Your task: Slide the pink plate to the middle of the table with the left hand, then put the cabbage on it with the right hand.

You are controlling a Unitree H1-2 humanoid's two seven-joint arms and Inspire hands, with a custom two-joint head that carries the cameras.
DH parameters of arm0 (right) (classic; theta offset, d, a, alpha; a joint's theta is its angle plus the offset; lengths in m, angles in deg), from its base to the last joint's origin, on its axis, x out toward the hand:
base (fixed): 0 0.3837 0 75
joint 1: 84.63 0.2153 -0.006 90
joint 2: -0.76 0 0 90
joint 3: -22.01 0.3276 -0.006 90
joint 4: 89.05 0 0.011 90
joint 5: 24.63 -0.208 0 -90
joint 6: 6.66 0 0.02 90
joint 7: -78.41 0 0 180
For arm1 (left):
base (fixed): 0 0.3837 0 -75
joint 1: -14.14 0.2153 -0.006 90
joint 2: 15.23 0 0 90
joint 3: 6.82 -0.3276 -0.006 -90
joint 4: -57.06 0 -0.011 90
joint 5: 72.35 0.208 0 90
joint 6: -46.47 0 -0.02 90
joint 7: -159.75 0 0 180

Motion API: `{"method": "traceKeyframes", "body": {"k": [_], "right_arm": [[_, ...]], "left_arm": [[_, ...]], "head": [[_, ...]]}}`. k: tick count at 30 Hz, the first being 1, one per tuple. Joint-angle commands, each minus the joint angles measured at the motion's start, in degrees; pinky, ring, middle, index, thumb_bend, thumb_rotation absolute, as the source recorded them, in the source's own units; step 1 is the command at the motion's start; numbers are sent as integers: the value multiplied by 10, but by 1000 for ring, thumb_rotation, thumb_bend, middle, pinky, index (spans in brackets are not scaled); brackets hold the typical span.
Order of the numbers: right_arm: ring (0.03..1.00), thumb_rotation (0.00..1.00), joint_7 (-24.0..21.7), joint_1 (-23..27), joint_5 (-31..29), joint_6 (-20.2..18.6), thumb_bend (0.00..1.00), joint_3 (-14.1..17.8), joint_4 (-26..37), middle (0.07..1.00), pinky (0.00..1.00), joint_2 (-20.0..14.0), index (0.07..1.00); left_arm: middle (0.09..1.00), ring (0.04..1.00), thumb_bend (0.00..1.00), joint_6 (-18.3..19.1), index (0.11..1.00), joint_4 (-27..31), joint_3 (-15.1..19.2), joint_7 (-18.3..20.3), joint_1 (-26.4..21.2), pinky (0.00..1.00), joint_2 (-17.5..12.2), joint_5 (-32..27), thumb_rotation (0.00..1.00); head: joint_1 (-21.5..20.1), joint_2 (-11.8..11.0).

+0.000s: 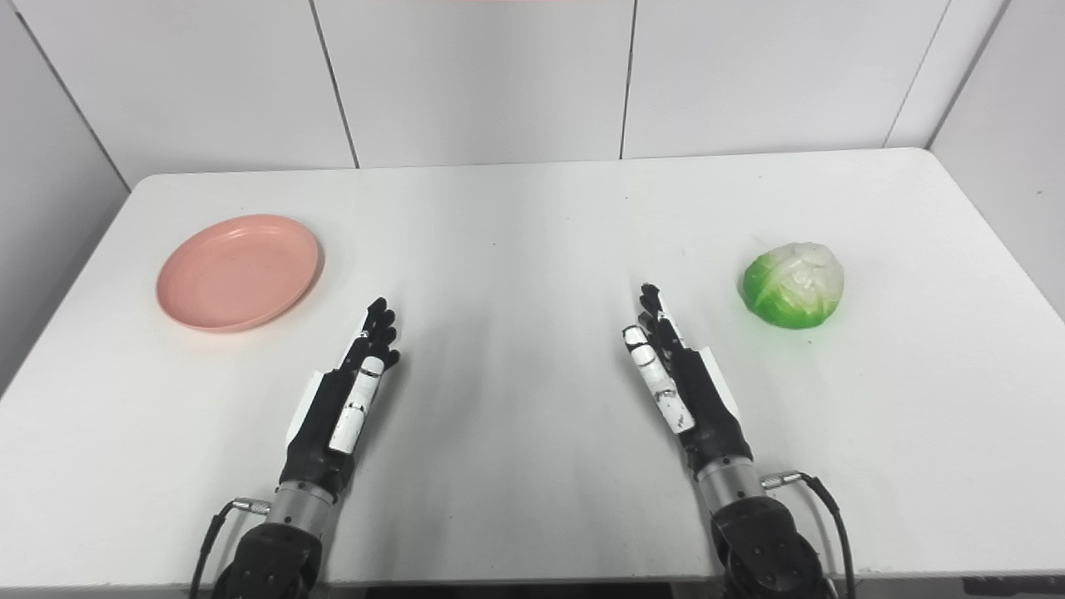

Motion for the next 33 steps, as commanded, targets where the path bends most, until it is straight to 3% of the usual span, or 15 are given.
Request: {"method": "traceKeyframes", "body": {"k": [1, 21, 26, 33], "right_arm": [[978, 1000, -5, 8, -2, 13, 306, -4, 5, 999, 989, -1, 1000], [976, 1000, -5, 7, -4, 9, 309, -4, 7, 997, 991, -1, 1000], [974, 1000, -6, 7, -4, 21, 306, -2, -5, 997, 986, -6, 1000], [985, 1000, -18, 7, -22, 56, 272, 6, -36, 1000, 1000, -25, 1000]], "left_arm": [[997, 990, 369, 16, 990, 10, -1, 1, -7, 959, -4, 3, 1000], [987, 978, 366, 1, 983, -2, 0, -4, -8, 945, -4, 7, 1000], [985, 977, 375, -3, 986, -12, -4, -5, -9, 949, 1, 8, 1000], [990, 981, 456, -71, 984, -94, -16, -23, -24, 953, 10, 20, 1000]], "head": [[1, 1], [3, 0], [40, -21], [131, -77]]}}
